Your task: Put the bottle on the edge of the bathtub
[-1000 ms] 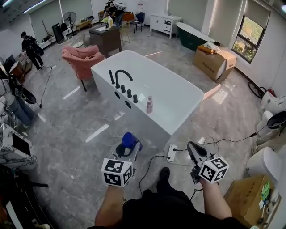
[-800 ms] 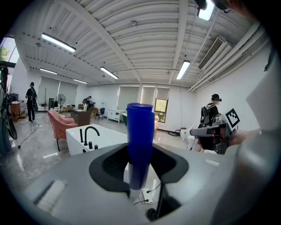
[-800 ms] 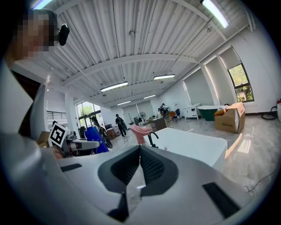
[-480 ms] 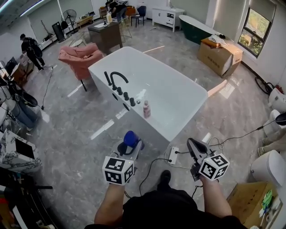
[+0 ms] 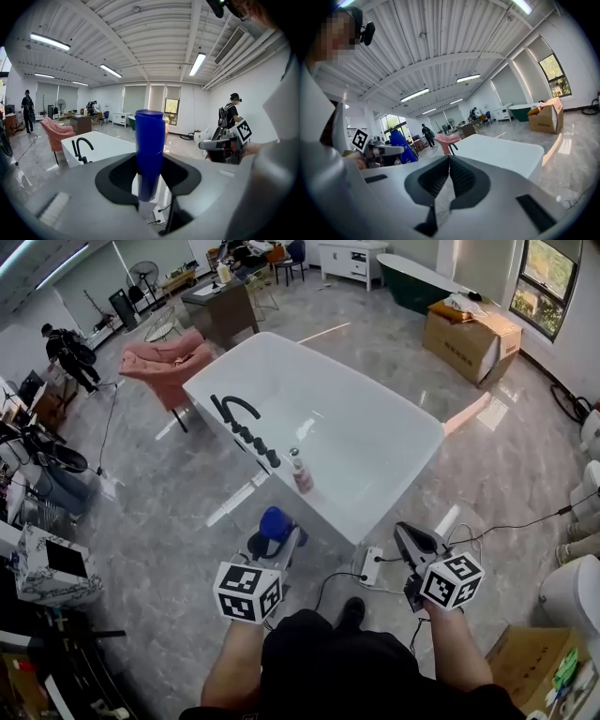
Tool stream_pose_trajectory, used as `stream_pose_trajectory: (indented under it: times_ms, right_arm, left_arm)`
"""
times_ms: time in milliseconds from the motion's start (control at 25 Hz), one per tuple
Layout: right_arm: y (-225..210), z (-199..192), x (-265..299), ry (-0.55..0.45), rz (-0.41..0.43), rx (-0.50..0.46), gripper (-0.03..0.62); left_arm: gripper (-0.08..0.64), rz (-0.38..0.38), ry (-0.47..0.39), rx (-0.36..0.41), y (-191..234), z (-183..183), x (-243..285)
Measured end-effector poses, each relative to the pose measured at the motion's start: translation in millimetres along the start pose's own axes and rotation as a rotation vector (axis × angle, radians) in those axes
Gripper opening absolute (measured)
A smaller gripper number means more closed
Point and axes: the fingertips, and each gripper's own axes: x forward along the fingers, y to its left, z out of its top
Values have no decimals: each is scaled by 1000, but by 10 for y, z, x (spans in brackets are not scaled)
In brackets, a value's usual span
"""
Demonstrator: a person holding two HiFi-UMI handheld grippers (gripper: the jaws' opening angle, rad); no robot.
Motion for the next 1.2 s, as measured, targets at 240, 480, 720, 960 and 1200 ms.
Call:
stream_pose_trajectory:
  times_ms: [240,480,720,960,1200]
  right_arm:
    - [-182,7,143,12,-3,20,12]
    - [-176,-76,397,54,4,31,12]
    - [-190,33,901,60,-44,24,12]
    - [-149,124,1548,98,-105,-8,12]
    - [-45,44,1892,103,-205,64,12]
  left_arm:
    - [156,15,23,-21,113,-51,119]
    - [156,20,14,-42,386,-15,247]
    - [156,-16,20,-29,859,41,487]
    - [156,-96,38,46,1282,104,842]
    - [156,-251,106,73,1509,53,1190]
